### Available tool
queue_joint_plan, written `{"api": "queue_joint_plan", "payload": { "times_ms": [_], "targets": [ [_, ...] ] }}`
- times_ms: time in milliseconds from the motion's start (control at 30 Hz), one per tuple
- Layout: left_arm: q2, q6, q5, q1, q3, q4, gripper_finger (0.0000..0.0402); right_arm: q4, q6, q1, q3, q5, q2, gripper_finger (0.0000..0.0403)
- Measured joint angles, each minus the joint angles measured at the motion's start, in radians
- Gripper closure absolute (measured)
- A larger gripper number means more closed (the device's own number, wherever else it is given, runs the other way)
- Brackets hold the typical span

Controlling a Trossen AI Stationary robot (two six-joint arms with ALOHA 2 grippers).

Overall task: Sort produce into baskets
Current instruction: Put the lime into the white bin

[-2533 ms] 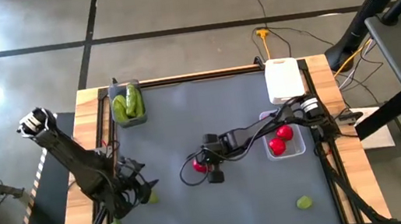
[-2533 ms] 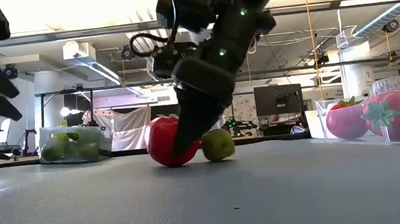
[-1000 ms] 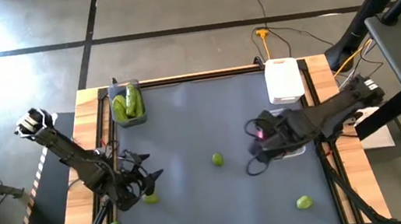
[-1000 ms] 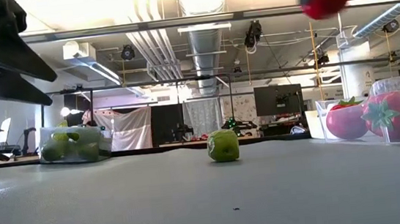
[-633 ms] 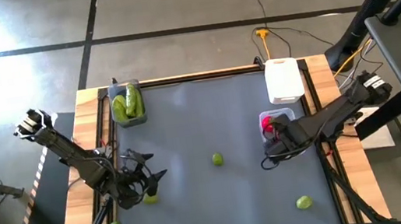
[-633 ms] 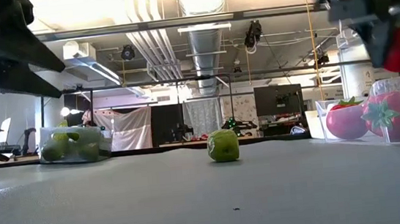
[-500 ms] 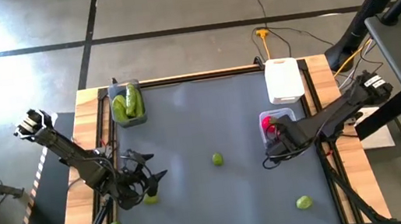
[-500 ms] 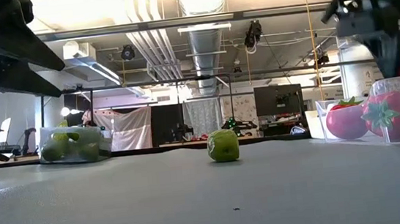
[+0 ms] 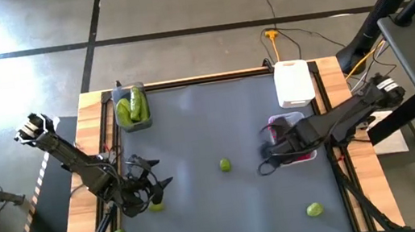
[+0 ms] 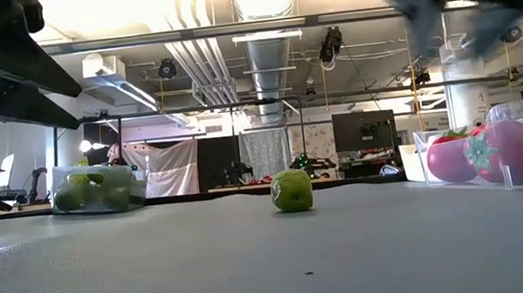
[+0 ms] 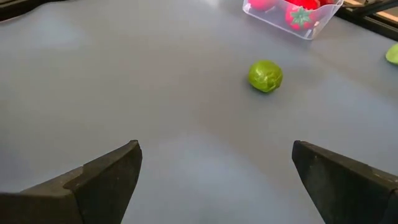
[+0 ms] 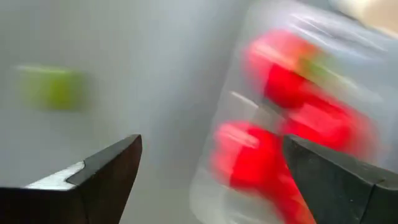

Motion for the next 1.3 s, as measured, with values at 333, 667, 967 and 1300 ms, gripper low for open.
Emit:
{"api": "queue_joint_plan", "payload": {
  "times_ms": [333,667,967,1300],
  "targets": [
    [0.0,0.001,0.0,0.002,-0.002,0.004,0.0004,0.78,-0.928,-0.014,0.043,0.093,0.195,0.0022],
    [0.0,-0.001,0.012,0.002,-0.002,0.036,0.0004,0.771,-1.082,-0.106,0.143,-0.019,0.456,0.0025],
    [0.001,-0.001,0.038,0.002,-0.002,0.045,0.0004,0.76,-1.169,-0.134,0.19,-0.059,0.548,0.0094],
    [0.048,-0.001,0.035,0.002,-0.002,0.057,0.0004,0.77,-1.207,-0.144,0.189,-0.134,0.601,0.0167]
  ]
}}
